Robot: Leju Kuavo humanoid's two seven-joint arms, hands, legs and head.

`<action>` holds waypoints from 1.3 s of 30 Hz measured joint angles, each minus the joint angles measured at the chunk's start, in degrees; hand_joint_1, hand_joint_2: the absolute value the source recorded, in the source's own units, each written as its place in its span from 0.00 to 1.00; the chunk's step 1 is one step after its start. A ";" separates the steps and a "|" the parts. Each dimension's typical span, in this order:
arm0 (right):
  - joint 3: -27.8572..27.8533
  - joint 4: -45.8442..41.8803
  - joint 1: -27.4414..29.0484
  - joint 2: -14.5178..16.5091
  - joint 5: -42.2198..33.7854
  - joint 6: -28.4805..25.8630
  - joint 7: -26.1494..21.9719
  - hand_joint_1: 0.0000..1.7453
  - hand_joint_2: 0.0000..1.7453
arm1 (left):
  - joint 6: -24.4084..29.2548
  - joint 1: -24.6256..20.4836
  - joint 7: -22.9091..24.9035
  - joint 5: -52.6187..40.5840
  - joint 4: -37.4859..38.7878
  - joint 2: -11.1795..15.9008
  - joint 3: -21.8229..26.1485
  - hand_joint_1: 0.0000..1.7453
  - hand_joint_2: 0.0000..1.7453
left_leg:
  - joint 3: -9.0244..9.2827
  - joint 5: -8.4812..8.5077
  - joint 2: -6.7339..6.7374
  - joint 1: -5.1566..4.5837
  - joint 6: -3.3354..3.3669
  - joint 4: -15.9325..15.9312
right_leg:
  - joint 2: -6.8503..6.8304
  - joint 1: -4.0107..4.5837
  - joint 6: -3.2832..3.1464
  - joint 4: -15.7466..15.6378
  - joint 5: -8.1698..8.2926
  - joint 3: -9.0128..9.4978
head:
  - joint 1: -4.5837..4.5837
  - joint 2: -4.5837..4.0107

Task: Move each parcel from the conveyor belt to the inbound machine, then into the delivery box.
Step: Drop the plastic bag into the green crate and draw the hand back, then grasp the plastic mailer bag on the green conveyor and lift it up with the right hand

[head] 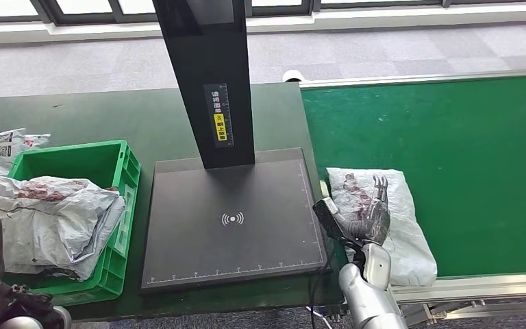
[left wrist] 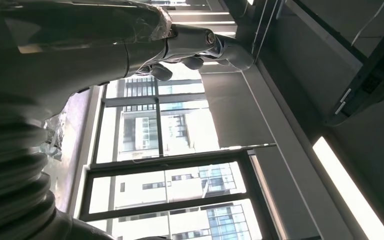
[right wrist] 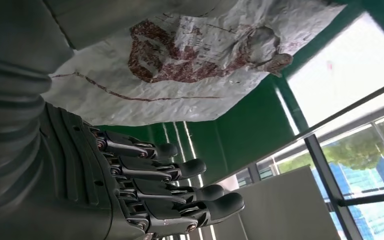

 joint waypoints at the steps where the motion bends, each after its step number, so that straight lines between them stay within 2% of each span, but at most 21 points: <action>1: -0.20 0.62 -0.19 -0.16 0.43 0.00 0.66 0.00 1.00 | 0.00 0.12 0.00 0.01 0.01 -0.01 -0.05 0.00 1.00 | 0.00 0.00 0.00 0.00 0.00 0.00 | 0.00 0.00 0.00 0.00 0.00 0.00 | -0.01 0.00; 6: -0.57 2.76 -0.81 -0.99 3.86 -0.01 5.70 0.00 1.00 | 0.00 0.64 0.02 0.62 0.02 -0.02 -0.08 0.00 1.00 | 0.00 0.00 0.00 0.00 0.00 0.00 | 0.00 0.00 0.00 0.00 0.00 0.01 | -0.01 0.00; 16: -1.46 6.89 -2.19 -2.61 7.30 1.04 12.01 0.00 1.00 | 0.00 2.24 0.02 1.55 -0.43 -0.05 -0.06 0.00 1.00 | -0.03 0.00 -0.01 0.00 0.01 0.00 | 0.00 -0.01 0.00 0.00 0.00 0.01 | -0.01 0.00; 29: -1.59 9.64 -2.91 -3.39 7.75 1.51 12.79 0.01 1.00 | 0.00 2.82 0.02 1.58 -0.80 -0.12 -0.04 0.00 1.00 | -0.02 0.00 -0.01 0.00 0.00 0.00 | -0.01 -0.01 0.00 0.00 0.00 0.01 | -0.01 0.00; 33: -1.62 10.62 -3.50 -3.44 7.95 4.23 12.99 1.00 1.00 | 0.00 2.84 0.04 0.77 -0.99 -0.13 0.00 0.00 1.00 | -0.02 0.00 0.00 -0.01 0.00 0.00 | 0.00 -0.01 0.00 0.00 0.00 0.01 | -0.01 0.00; 39: -1.63 11.99 -3.90 -3.50 7.16 9.01 10.41 1.00 1.00 | 0.00 2.89 0.05 -2.36 -1.17 -0.13 0.84 0.00 1.00 | 0.00 0.00 0.00 0.00 0.01 0.00 | -0.01 0.00 0.00 0.00 0.00 0.02 | -0.01 0.00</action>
